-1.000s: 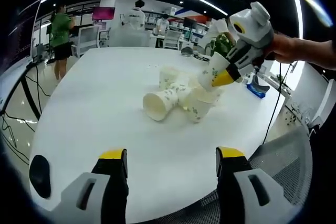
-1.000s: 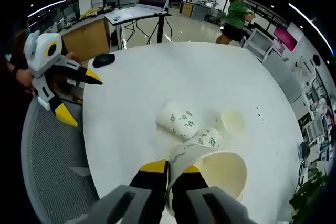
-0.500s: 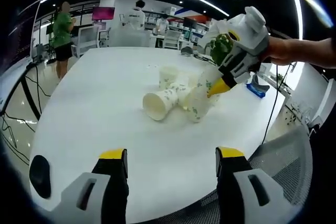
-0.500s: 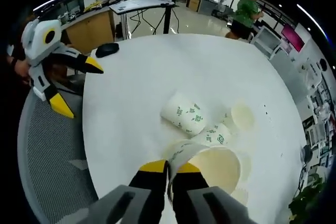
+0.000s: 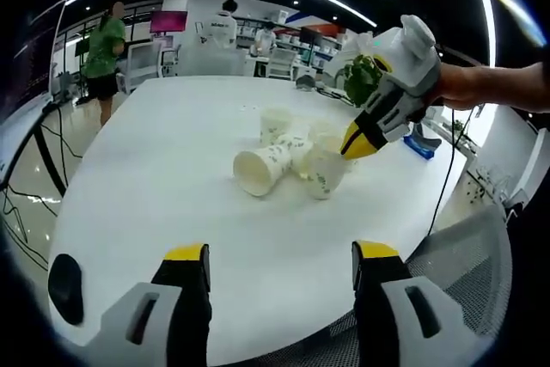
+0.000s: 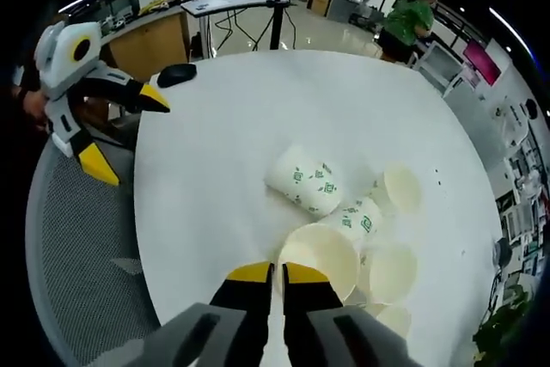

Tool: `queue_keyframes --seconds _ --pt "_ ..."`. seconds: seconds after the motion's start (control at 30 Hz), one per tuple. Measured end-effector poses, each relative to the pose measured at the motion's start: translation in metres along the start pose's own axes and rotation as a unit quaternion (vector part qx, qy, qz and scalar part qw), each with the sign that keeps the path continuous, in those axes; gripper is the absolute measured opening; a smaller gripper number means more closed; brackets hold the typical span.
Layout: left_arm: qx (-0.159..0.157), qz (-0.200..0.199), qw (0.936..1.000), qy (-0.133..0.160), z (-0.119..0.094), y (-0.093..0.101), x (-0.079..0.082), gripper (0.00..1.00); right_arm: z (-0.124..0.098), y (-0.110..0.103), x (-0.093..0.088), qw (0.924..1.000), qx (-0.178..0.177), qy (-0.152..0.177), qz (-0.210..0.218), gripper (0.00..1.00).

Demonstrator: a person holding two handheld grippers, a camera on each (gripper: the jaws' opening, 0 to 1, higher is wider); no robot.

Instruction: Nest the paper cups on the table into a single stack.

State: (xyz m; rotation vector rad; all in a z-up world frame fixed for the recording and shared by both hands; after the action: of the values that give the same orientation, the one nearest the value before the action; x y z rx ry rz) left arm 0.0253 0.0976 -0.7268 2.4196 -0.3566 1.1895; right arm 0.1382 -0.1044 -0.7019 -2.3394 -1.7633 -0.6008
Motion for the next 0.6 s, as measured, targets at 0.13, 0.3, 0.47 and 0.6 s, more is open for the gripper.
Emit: queue_keyframes --seconds 0.13,0.3,0.47,0.6 --pt "0.000 0.001 1.0000 -0.002 0.001 0.000 0.000 0.66 -0.001 0.000 0.000 1.0000 -0.002 0.004 -0.002 0.03" --pt "0.002 0.004 1.0000 -0.003 0.001 -0.001 -0.001 0.66 -0.005 0.001 -0.003 0.9999 -0.001 0.010 0.012 0.04" --pt "0.002 0.006 1.0000 -0.002 0.001 0.000 -0.001 0.66 -0.011 0.005 -0.004 0.9995 -0.008 0.019 0.023 0.06" --pt "0.003 0.007 1.0000 -0.002 0.001 -0.001 -0.001 0.66 -0.011 0.006 -0.008 0.9989 -0.014 0.027 0.037 0.08"
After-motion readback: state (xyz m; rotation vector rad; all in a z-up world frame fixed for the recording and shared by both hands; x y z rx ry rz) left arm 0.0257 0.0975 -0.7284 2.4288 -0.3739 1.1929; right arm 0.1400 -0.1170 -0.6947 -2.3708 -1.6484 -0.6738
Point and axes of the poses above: the point that each gripper's makers call its tool centre point, and the gripper's own axes: z roughly forward along the fingers, y roughly to its right, x roughly out of its top, the point moved 7 cm from there along -z, roughly backward along the fingers, and after that the axes turned 2 degrees about -z, right-handed, at the moved point
